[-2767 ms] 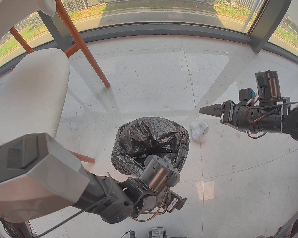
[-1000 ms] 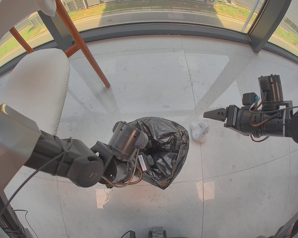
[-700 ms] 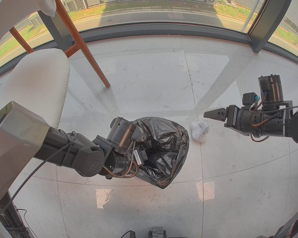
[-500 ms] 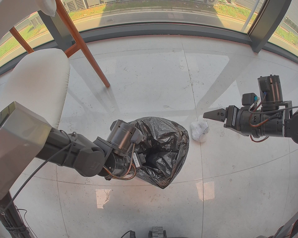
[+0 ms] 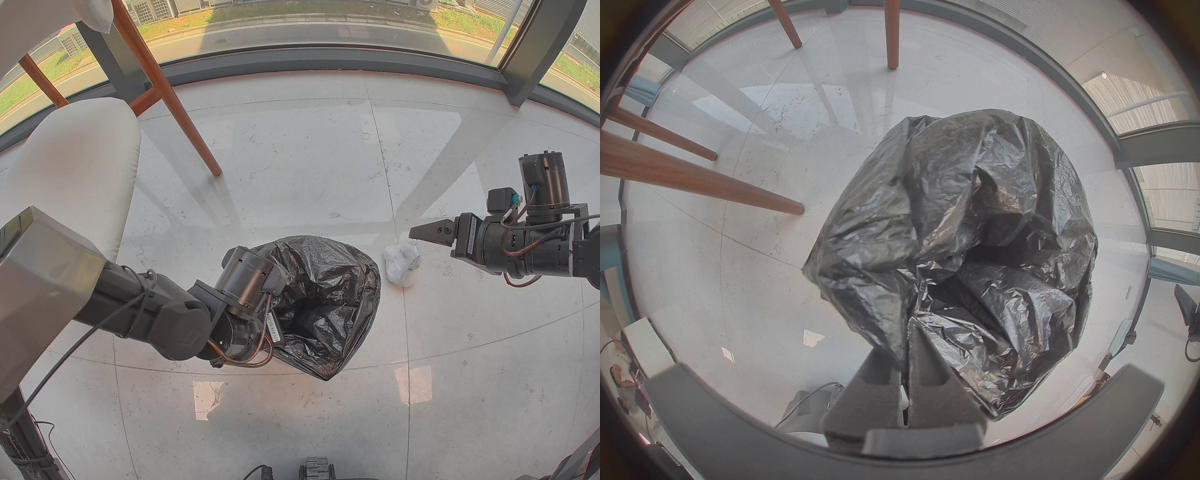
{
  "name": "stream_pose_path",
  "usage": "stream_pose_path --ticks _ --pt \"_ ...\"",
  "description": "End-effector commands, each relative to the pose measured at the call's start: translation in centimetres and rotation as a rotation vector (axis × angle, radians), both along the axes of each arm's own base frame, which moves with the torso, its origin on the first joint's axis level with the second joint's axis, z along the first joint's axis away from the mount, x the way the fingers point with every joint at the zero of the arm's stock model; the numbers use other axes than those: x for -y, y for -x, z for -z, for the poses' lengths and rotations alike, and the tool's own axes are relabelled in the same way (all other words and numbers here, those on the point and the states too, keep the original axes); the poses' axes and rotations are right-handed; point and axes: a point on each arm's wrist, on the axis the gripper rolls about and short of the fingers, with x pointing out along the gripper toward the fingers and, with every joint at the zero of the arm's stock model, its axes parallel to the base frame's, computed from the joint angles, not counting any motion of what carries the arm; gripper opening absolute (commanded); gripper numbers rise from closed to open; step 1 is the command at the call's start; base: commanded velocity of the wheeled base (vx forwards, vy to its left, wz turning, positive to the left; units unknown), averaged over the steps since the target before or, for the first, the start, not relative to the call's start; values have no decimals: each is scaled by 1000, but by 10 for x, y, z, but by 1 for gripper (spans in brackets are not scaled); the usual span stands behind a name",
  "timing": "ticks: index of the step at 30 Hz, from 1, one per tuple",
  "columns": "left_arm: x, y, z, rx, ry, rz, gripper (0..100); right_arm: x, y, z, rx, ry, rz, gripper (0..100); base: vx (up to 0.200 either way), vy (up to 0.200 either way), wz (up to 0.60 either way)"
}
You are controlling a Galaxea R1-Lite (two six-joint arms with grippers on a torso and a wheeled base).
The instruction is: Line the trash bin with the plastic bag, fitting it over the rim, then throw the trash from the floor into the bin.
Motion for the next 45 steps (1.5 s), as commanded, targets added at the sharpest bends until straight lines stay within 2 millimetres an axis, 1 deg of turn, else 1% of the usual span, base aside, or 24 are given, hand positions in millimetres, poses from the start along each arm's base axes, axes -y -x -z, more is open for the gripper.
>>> stream_pose_path --ticks 1,2,4,7,10,14,19,20,25,26,28,33,34,36,41,44,45 --pt "-7 9 9 -38 -29 -2 0 0 1 1 -3 1 0 100 0 0 0" --pt "-7 10 10 -41 -30 -2 0 0 1 1 -3 1 0 100 0 0 0" --pt "-17 23 8 -54 -40 -3 0 1 2 2 -6 3 0 100 0 0 0" --pt "-26 33 11 -73 -53 -6 0 1 2 3 -9 3 -2 100 0 0 0" --pt "-29 37 10 -74 -54 -8 0 0 2 3 -9 4 -4 100 0 0 0" --pt "-28 37 7 -66 -50 -7 0 0 2 3 -10 5 -6 100 0 0 0" --pt "-29 41 8 -72 -54 -1 0 0 2 3 -10 6 -4 100 0 0 0" --pt "-30 42 7 -73 -53 0 100 0 2 3 -10 6 -4 100 0 0 0" --pt "-32 45 5 -66 -52 -2 100 3 8 4 -14 8 -3 100 0 0 0" --pt "-33 47 0 -55 -42 -1 100 4 9 7 -24 12 -1 100 0 0 0" --pt "-37 51 -4 -47 -36 -2 100 7 9 10 -34 15 9 100 0 0 0" --pt "-49 67 -22 -1 -1 0 100 24 4 18 -59 30 69 100 0 0 0" --pt "-49 67 -22 -1 -1 0 100 24 4 18 -59 30 69 100 0 0 0" --pt "-58 79 -28 34 20 6 100 35 0 24 -80 37 106 100 0 0 0" --pt "-70 86 -57 173 117 -14 100 45 -6 28 -88 47 141 100 0 0 0" --pt "-81 92 -77 257 173 -33 100 47 -17 38 -80 67 144 100 0 0 0" --pt "-82 92 -79 265 177 -33 100 47 -19 39 -78 68 144 100 0 0 0"
